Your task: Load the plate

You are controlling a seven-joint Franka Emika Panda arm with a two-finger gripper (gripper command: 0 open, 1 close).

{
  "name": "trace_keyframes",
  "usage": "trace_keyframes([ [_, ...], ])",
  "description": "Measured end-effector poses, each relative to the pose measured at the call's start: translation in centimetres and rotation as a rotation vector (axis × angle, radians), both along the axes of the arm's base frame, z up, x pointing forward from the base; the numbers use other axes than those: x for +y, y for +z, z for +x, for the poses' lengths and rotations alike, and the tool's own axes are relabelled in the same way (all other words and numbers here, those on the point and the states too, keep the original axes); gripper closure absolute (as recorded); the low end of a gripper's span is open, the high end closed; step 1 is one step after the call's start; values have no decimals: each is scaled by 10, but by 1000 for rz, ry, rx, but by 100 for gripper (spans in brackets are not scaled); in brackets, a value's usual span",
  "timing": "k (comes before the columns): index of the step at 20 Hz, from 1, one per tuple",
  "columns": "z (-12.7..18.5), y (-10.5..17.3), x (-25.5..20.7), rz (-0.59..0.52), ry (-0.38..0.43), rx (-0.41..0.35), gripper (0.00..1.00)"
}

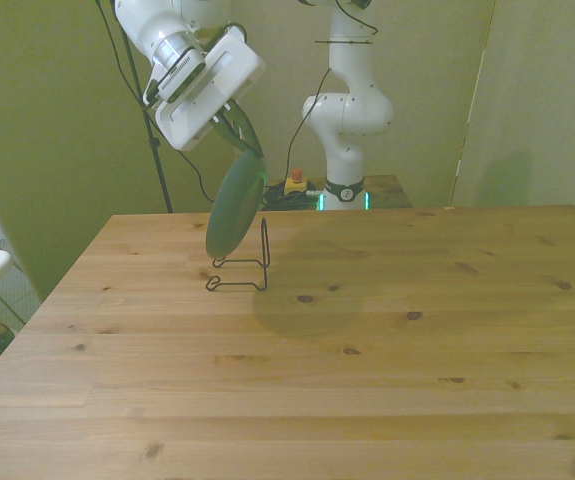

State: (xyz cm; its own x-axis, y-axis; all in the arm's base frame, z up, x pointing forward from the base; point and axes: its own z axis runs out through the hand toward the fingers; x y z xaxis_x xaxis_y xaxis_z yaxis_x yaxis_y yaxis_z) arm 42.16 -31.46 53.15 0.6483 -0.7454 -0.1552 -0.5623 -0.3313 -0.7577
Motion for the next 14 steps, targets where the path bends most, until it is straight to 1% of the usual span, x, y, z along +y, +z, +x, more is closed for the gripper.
trace_keyframes([
  [4,-3,-6,-5,3,-4,3,100],
  [10,-13,-26,-9,31,-7,1,100],
  [14,-13,-32,-9,38,-4,2,100],
])
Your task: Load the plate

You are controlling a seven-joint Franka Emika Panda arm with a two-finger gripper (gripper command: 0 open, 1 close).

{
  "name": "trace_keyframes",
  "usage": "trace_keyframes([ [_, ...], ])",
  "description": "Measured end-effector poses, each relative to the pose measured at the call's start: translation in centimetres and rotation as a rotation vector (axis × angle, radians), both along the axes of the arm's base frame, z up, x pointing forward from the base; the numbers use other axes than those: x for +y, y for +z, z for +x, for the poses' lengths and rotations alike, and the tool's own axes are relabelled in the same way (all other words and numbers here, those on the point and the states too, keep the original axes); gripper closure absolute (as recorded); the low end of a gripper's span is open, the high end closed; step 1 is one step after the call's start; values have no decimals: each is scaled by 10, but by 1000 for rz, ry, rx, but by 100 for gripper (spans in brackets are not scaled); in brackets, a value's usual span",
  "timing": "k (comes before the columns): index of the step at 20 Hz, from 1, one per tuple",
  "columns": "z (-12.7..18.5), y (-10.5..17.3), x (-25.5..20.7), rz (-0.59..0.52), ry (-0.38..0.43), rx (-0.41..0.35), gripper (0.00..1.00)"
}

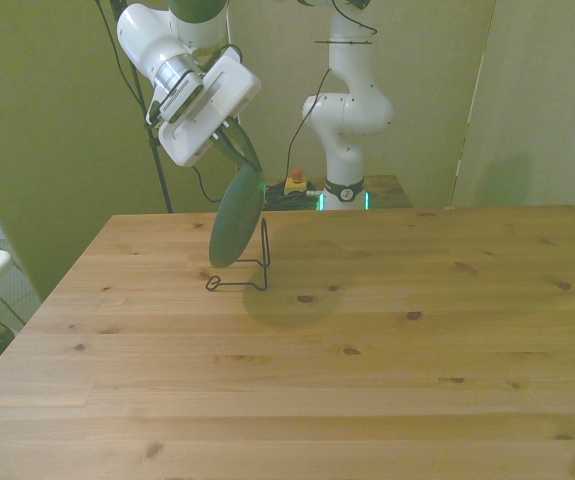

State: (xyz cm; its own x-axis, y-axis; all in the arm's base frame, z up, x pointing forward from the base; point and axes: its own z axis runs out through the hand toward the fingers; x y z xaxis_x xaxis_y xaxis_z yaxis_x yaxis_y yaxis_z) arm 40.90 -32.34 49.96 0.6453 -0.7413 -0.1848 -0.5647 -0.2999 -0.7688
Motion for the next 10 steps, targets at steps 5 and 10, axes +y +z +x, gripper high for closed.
trace_keyframes([
  [5,1,-15,2,13,9,10,100],
  [10,1,-21,2,19,11,17,100],
])
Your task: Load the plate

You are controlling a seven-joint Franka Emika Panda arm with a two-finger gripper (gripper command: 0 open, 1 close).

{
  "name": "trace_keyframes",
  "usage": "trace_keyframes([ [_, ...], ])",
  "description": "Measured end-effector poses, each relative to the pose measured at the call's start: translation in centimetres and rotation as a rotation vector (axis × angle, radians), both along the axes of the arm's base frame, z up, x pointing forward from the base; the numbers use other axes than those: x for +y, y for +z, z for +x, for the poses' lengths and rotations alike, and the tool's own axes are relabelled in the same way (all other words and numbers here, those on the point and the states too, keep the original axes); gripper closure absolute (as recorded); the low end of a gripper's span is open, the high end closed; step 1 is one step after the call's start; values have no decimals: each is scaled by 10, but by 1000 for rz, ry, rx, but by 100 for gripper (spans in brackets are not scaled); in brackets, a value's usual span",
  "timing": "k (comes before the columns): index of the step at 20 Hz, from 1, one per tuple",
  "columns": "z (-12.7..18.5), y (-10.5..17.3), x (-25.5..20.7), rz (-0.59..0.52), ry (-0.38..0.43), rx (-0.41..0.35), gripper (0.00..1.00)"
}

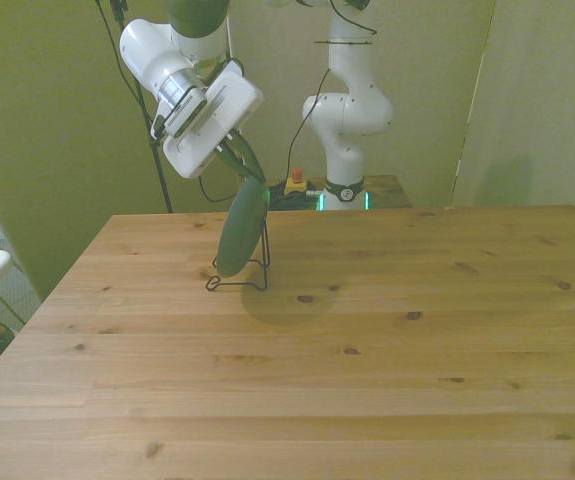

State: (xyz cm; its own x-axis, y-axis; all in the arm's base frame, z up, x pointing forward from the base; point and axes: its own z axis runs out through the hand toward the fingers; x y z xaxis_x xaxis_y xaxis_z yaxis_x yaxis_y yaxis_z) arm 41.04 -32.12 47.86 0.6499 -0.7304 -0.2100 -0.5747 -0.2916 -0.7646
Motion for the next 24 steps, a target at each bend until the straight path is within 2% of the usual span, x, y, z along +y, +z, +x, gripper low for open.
trace_keyframes([
  [17,-1,-16,-4,9,-1,19,100],
  [18,-2,-16,-4,9,-1,19,0],
  [24,-2,-16,-5,9,-3,19,0],
])
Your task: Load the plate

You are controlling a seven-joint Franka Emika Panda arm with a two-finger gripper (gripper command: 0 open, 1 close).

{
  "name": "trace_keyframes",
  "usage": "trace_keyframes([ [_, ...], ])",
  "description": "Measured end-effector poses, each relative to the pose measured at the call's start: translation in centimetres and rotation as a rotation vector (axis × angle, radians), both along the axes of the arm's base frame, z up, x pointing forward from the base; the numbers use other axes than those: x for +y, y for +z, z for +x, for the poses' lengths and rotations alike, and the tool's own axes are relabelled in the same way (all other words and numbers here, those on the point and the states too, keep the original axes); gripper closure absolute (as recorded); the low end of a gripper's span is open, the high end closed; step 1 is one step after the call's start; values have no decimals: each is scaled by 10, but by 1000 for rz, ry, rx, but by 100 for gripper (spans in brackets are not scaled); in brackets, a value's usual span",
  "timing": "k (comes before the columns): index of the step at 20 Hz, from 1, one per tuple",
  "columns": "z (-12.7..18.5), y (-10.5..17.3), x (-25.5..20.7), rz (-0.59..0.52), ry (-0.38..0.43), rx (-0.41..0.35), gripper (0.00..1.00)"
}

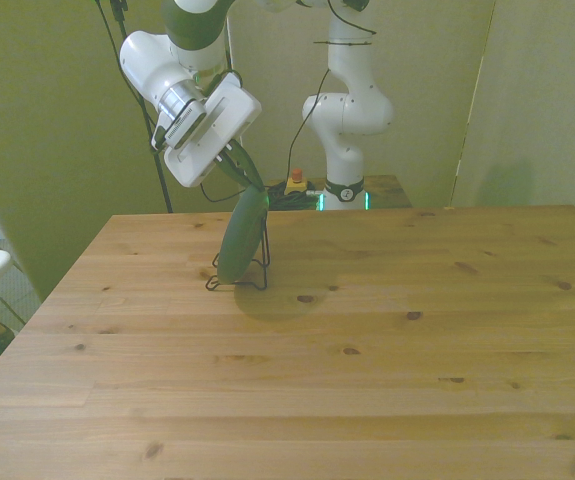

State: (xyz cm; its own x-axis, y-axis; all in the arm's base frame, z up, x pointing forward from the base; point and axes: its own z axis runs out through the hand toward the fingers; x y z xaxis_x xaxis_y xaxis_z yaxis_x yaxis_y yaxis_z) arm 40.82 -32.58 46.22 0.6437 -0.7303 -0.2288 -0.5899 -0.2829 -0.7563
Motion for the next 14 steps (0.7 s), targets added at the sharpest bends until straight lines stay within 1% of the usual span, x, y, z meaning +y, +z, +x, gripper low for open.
trace_keyframes([
  [10,2,0,1,-1,4,0,0],
  [14,7,18,5,-17,25,-27,0],
])
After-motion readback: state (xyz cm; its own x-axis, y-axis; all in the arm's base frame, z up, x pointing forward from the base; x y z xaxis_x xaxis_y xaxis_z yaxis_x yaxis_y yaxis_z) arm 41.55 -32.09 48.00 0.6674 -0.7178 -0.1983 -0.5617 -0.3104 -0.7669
